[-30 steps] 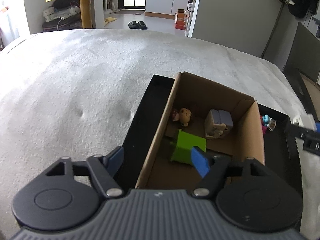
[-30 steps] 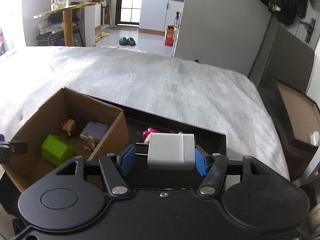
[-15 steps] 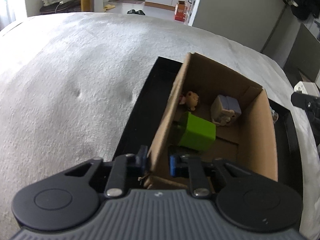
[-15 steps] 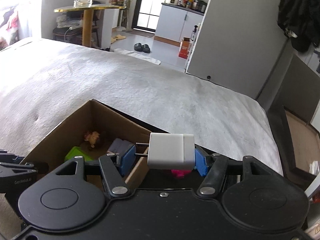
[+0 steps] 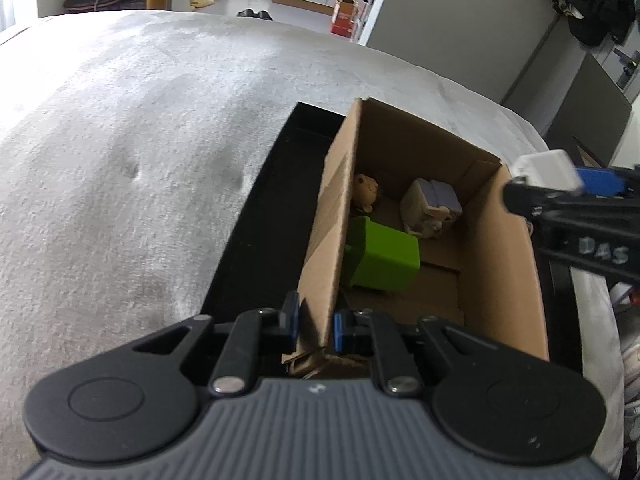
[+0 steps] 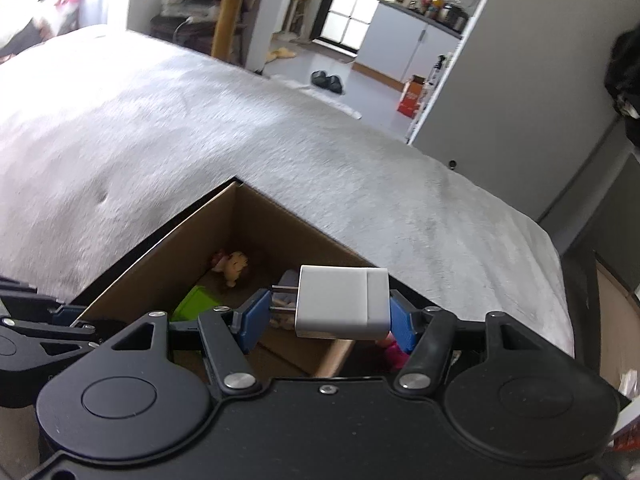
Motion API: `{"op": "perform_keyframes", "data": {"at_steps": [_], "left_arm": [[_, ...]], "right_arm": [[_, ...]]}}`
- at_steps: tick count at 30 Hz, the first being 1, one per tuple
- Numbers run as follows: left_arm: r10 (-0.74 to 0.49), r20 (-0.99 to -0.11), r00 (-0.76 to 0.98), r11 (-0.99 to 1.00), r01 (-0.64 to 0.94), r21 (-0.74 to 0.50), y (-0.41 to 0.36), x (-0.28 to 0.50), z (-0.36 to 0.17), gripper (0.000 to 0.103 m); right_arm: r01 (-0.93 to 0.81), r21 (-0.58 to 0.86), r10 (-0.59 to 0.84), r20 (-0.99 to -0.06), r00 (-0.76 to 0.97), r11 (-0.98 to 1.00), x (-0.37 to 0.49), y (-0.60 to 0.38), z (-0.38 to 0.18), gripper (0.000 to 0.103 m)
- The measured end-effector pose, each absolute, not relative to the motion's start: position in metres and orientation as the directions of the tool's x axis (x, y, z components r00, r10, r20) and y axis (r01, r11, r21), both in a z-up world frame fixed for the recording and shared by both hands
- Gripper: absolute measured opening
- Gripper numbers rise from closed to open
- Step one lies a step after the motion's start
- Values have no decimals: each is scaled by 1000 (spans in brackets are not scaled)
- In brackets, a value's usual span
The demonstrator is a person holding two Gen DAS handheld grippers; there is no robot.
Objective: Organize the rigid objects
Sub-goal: 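Carry the white block into the box and open the right gripper, then withdraw the right tool and move it over the pink hooded doll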
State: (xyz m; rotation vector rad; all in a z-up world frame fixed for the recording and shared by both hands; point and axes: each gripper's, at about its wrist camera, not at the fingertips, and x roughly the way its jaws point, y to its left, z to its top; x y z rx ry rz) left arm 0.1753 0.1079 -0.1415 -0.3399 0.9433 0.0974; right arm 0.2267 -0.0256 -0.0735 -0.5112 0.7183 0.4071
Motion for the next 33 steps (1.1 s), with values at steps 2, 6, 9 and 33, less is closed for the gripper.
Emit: {"op": "perform_keyframes", "data": {"at_steps": [2, 6, 9, 33], "left_arm": [[-83, -807, 585, 944, -213, -251, 106, 175, -142, 15], [-94, -808, 582, 948, -196, -252, 104, 175, -142, 16], [-97, -807, 583, 948, -193, -254, 107, 175, -143, 16], [-55, -802, 595, 964, -178, -198, 98, 177, -139, 16]], "right_arm": [[-529, -320, 168, -714, 680, 786, 227, -20, -78, 61], [-554, -360, 154, -720, 677, 751, 225, -10, -85, 61], [-556, -404, 131, -713, 688, 726, 225, -5, -90, 61], [-501, -427, 105, -673, 732, 753, 210, -31, -90, 74]]}}
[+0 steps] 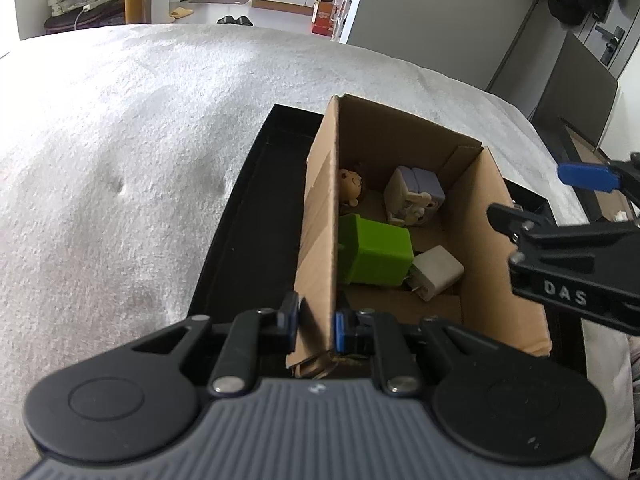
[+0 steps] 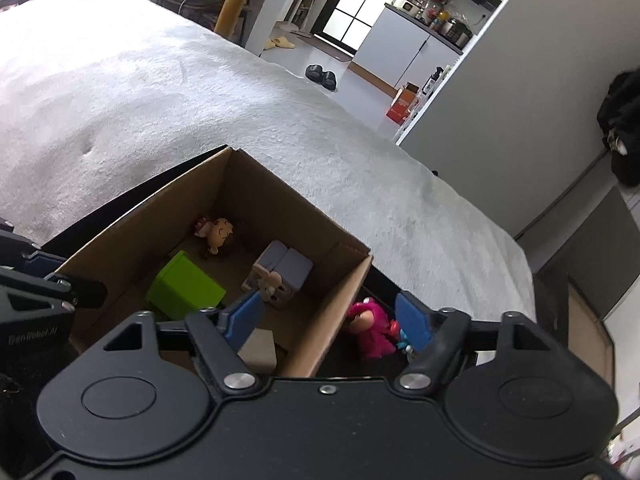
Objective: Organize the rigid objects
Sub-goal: 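Withdraw the right tool and move it over the pink hooded doll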
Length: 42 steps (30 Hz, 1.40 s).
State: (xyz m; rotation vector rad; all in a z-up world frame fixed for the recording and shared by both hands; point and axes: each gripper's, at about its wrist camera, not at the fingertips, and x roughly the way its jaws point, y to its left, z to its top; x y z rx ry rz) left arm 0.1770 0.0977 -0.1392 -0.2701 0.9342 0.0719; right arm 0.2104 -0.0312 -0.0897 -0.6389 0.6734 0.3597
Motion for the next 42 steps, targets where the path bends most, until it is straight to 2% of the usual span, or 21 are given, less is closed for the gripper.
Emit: {"op": "perform_keyframes", "data": {"at_steps": [9, 13, 16, 19, 21, 24, 32, 42], "left_arm": [[13, -800, 600, 977, -177, -117, 88, 178, -125, 16], [49, -790, 611, 982, -175, -75, 81, 177, -115, 16], [82, -793, 604, 981, -189, -43, 78, 179, -110, 19], [113, -798, 592, 975, -221, -26, 77, 181, -105, 34], [130, -791, 598, 975, -223, -9, 73, 181, -101, 56], [151, -783, 603, 976, -219, 20, 65, 182, -96, 70], [219, -769, 600, 968, -234, 93, 42, 188, -87, 81], [299, -760, 577, 952, -236, 195, 10, 202, -85, 87]], "right_arm": [[-492, -365, 129, -687, 715, 790, 209, -59, -94, 74], [-479, -301, 169, -677, 716, 825, 209, -74, -97, 78], [-480, -268, 195, -671, 715, 835, 208, -81, -98, 78], [-477, -251, 218, -650, 728, 842, 208, -87, -97, 82], [-471, -229, 230, -644, 729, 852, 209, -92, -96, 83], [-463, -199, 249, -630, 735, 864, 212, -103, -93, 83], [-432, -108, 279, -619, 734, 895, 227, -136, -99, 83], [-407, -22, 307, -620, 722, 913, 246, -168, -122, 83]]}}
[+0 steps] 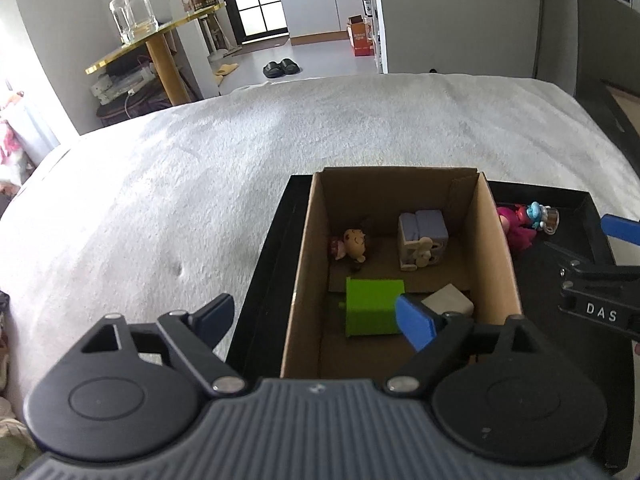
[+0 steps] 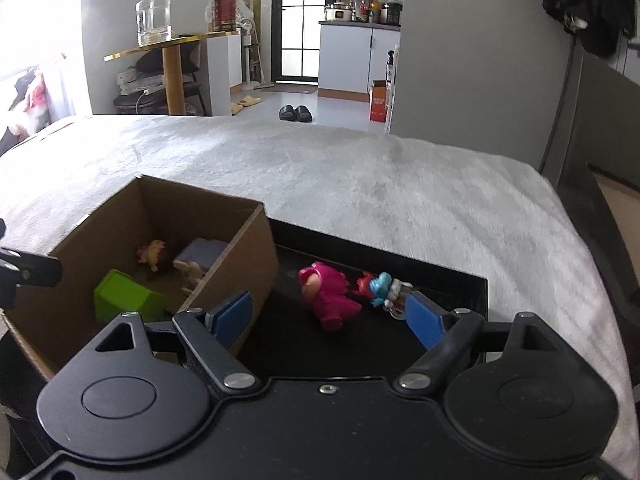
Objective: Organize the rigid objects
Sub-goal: 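Withdraw the right tool and move it over the pink hooded doll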
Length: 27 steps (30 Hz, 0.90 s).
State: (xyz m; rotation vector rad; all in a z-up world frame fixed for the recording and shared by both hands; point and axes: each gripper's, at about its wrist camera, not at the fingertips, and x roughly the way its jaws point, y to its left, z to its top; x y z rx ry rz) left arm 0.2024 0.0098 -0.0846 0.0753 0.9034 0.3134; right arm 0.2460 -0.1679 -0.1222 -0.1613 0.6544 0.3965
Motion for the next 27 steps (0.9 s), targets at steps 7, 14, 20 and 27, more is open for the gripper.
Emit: {"op": "perform_keyframes", "data": {"at_steps": [7, 14, 20, 27], "left_arm": [[348, -754, 557, 937, -234, 260, -7, 215, -89, 88], [387, -755, 530, 922, -237, 307, -15, 227, -97, 89], [398, -752, 526, 917, -233, 323, -21, 233, -101, 89], [414, -730, 544, 910, -259, 323, -21, 237, -98, 89]], "right_arm": [[-409, 33, 340, -620, 707, 912, 262, -180, -144, 81], [-438, 91, 392, -630, 670, 895, 274, -186, -162, 67], [-443, 108, 402, -643, 652, 890, 286, -184, -172, 57], [-445, 134, 412, -668, 620, 886, 295, -183, -187, 41]]}}
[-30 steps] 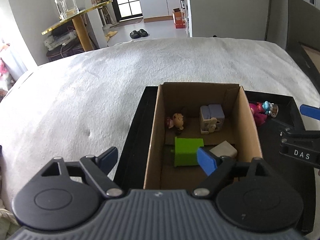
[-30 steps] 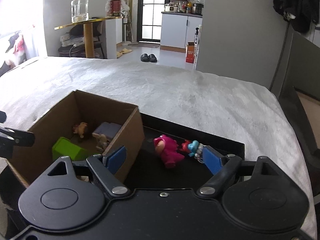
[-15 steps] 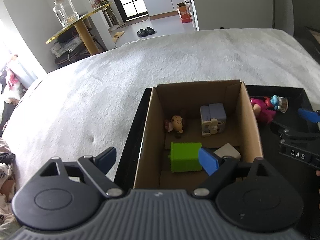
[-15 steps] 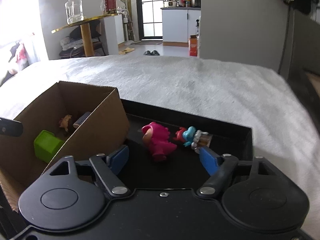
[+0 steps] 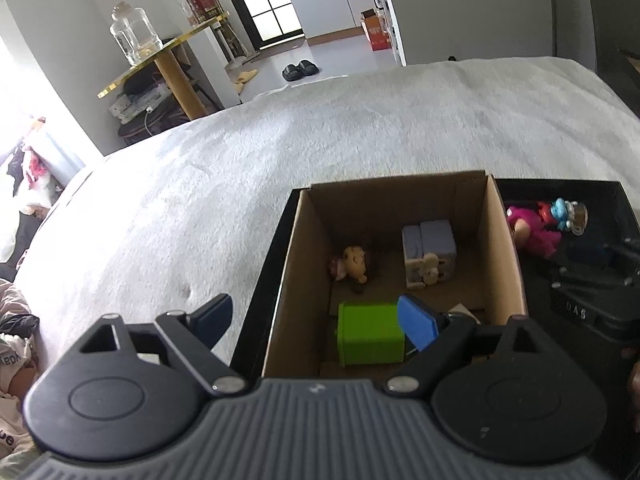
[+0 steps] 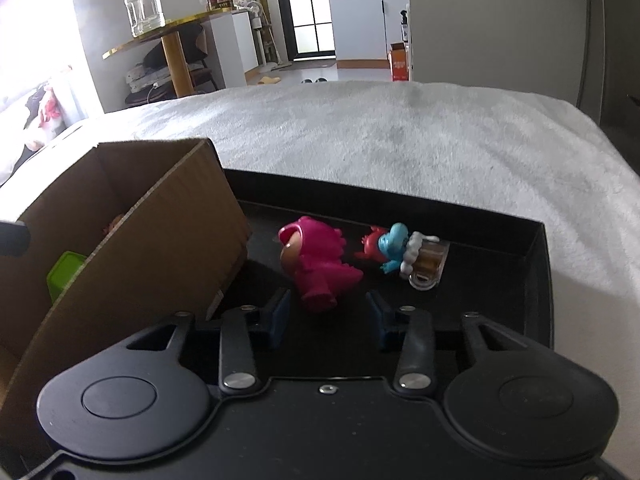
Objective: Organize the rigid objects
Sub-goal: 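Withdraw the right tool and move it over the pink hooded doll, then close the right gripper on the pink hooded doll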
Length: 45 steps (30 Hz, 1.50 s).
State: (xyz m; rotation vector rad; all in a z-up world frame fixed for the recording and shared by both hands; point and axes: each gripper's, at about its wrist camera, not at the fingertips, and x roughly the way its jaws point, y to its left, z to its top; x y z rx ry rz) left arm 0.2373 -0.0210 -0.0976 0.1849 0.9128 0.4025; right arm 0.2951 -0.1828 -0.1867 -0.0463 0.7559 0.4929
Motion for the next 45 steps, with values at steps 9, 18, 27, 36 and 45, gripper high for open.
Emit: {"op": "perform_keyframes", "data": {"at_steps": [9, 18, 27, 36, 45], "left_arm": [[413, -726, 550, 911, -263, 319, -20, 232, -95, 89], [396, -730, 558, 918, -251, 306, -26, 225, -90, 89], [367, -732, 574, 930, -223, 291, -36, 217, -84, 89], [382, -723, 576, 924, -244, 293, -29, 211, -78, 89], [372, -733, 569, 928, -241, 284, -21, 216, -87, 89]], "right_arm": [[-470, 95, 412, -650, 638, 878, 287, -176, -187, 20], [-451, 40, 361, -665, 654, 891, 267, -185, -171, 19], [-423, 33, 313, -726, 613, 906, 247, -201, -166, 20], [-440, 1, 314, -700, 641, 898, 233, -198, -157, 66], [-445, -40, 292, -703, 649, 895, 253, -194, -175, 66]]}}
